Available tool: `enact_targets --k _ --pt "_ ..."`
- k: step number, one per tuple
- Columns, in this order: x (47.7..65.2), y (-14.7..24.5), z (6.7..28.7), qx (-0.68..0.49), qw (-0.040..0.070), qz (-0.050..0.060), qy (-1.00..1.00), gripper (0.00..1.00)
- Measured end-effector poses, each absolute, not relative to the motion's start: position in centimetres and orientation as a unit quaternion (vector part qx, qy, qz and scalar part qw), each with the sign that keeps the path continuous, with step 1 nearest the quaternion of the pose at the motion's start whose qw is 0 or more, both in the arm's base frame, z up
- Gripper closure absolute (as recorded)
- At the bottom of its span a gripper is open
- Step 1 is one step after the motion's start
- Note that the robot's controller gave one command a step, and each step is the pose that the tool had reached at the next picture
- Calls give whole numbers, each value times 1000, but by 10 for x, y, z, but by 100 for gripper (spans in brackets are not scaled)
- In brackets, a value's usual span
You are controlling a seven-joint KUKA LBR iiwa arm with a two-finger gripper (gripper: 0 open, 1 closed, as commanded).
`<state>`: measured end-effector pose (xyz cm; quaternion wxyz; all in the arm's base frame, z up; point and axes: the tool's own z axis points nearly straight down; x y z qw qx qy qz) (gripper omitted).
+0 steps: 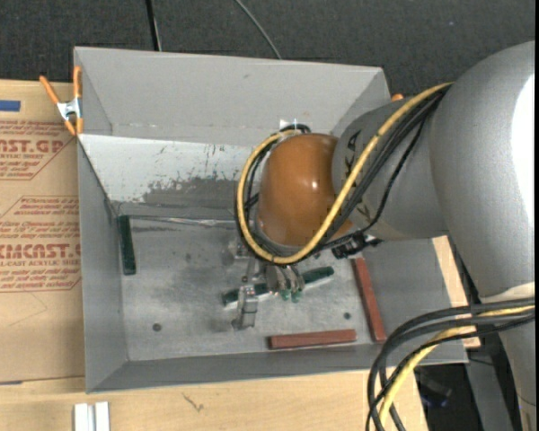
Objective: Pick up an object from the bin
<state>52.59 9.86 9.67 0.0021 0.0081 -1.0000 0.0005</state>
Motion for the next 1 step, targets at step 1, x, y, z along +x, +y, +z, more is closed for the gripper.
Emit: enact_targets --k 1 --pt "521 56 101 -18 0 -1 -1000 0"
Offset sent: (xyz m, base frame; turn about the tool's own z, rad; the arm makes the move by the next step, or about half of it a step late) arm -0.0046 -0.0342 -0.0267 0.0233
